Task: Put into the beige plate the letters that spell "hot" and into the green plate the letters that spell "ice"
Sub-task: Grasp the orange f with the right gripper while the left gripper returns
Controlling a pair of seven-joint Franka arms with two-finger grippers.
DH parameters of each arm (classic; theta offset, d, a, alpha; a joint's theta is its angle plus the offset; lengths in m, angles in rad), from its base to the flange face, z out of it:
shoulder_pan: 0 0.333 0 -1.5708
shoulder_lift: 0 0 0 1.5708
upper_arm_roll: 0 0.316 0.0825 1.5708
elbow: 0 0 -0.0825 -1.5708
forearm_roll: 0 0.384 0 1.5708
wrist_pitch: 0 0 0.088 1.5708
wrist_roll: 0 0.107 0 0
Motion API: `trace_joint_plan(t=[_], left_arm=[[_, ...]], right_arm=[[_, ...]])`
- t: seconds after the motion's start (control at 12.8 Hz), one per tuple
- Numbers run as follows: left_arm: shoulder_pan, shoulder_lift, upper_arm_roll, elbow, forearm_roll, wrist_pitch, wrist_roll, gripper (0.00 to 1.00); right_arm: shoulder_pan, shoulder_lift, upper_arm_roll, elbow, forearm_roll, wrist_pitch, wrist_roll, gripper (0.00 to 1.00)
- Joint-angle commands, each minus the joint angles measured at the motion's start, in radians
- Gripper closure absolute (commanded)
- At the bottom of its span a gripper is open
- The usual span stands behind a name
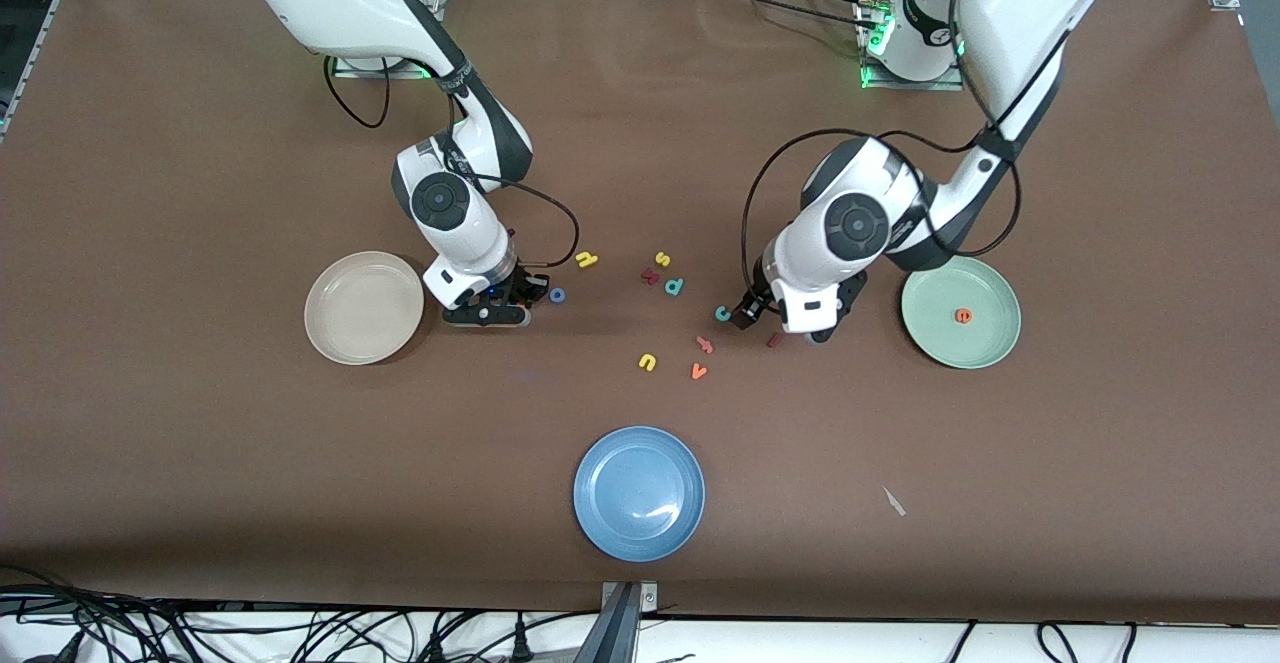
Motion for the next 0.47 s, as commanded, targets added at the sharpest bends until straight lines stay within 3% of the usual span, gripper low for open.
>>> trace_joint_plan(t=[0.0, 0.16, 0.39], left_arm=[[-0.113, 0.097, 0.089, 0.116, 0.037, -0.009, -0.064, 0.06], [-0.120, 0.118, 0.092, 0.121, 0.037, 0.000, -0.064, 0.06], [-0.120, 0.154, 0.094, 0.120, 0.043, 0.059, -0.070, 0.15]], right_arm=[[-0.047, -0.077, 0.000, -0.002, -0.020, -0.100, -0.052, 1.00], [-0.107, -0.140, 0.000, -0.005, -0.020, -0.213, -0.140, 1.00], [-0.194, -0.211, 0.002, -0.011, -0.018, -0.333, -0.286, 1.00]])
